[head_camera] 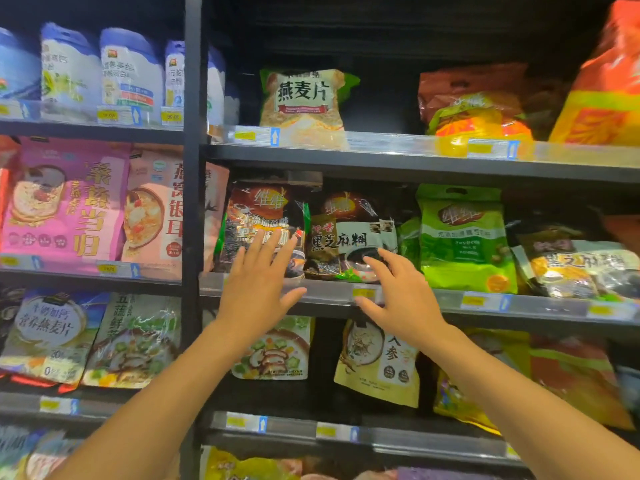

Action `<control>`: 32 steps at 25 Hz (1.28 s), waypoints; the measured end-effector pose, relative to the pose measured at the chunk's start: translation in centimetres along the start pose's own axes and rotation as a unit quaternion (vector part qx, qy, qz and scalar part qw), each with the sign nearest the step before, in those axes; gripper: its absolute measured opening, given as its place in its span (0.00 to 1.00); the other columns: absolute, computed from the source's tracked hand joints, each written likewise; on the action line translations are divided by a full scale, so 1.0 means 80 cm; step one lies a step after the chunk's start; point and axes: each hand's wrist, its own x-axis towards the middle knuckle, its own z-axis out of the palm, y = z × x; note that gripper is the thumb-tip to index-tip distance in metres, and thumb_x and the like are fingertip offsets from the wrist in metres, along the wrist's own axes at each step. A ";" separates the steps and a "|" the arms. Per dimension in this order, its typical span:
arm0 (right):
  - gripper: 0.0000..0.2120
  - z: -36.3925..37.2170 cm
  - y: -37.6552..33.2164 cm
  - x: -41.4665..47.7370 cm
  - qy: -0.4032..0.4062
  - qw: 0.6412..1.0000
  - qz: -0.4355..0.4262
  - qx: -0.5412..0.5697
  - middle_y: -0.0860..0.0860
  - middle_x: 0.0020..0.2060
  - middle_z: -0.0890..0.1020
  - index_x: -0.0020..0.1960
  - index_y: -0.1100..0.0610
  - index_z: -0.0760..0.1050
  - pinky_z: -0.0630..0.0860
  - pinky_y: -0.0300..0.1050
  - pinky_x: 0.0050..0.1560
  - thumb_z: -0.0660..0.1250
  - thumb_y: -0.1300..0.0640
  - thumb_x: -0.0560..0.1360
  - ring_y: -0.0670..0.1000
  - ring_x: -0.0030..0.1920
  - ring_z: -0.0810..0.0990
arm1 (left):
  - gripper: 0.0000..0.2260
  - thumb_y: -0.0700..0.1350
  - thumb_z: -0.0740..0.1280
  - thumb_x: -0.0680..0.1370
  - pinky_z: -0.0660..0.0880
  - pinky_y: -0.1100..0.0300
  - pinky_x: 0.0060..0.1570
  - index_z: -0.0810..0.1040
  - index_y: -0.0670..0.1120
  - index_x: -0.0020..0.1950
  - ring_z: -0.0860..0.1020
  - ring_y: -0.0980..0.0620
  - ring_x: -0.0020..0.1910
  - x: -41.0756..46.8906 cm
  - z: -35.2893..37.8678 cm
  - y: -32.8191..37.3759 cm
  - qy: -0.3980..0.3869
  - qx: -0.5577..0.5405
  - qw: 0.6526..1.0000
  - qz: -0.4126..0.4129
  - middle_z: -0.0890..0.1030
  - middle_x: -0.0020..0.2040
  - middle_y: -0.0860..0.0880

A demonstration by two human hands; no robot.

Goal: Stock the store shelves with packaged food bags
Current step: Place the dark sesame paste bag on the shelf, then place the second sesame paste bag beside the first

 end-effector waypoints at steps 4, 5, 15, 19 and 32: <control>0.38 -0.051 0.062 -0.084 -0.010 0.998 0.039 -0.040 0.52 0.83 0.60 0.82 0.46 0.60 0.60 0.60 0.80 0.64 0.33 0.77 0.58 0.82 0.58 | 0.40 0.66 0.67 0.78 0.57 0.37 0.80 0.56 0.52 0.84 0.51 0.41 0.84 -0.020 0.009 0.094 0.010 -0.010 0.999 0.046 0.57 0.85 0.45; 0.38 -0.064 0.079 -0.104 -0.012 0.997 0.049 -0.051 0.52 0.83 0.59 0.83 0.46 0.59 0.59 0.60 0.80 0.64 0.33 0.78 0.58 0.83 0.57 | 0.40 0.66 0.67 0.77 0.58 0.36 0.79 0.57 0.52 0.84 0.52 0.40 0.84 -0.024 0.012 0.119 0.012 -0.018 0.998 0.057 0.58 0.84 0.44; 0.38 -0.165 0.240 -0.222 -0.005 0.981 0.162 -0.103 0.53 0.81 0.63 0.81 0.48 0.63 0.68 0.60 0.76 0.57 0.30 0.76 0.57 0.81 0.63 | 0.40 0.70 0.60 0.78 0.58 0.38 0.79 0.52 0.54 0.85 0.51 0.42 0.84 -0.021 0.049 0.337 -0.033 -0.099 0.987 0.122 0.55 0.85 0.46; 0.36 -0.179 0.298 -0.231 0.017 0.975 0.196 -0.103 0.53 0.80 0.66 0.78 0.49 0.67 0.71 0.61 0.72 0.65 0.33 0.76 0.57 0.79 0.66 | 0.40 0.69 0.61 0.78 0.55 0.39 0.81 0.53 0.55 0.85 0.49 0.43 0.85 0.011 0.066 0.402 -0.028 -0.145 0.979 0.137 0.55 0.85 0.47; 0.39 -0.191 0.521 -0.162 0.050 0.967 0.231 -0.092 0.51 0.81 0.65 0.81 0.55 0.62 0.68 0.55 0.75 0.68 0.38 0.78 0.53 0.80 0.64 | 0.48 0.66 0.69 0.77 0.70 0.45 0.72 0.48 0.45 0.85 0.62 0.44 0.81 0.189 0.153 0.569 -0.049 -0.262 0.962 0.054 0.63 0.82 0.45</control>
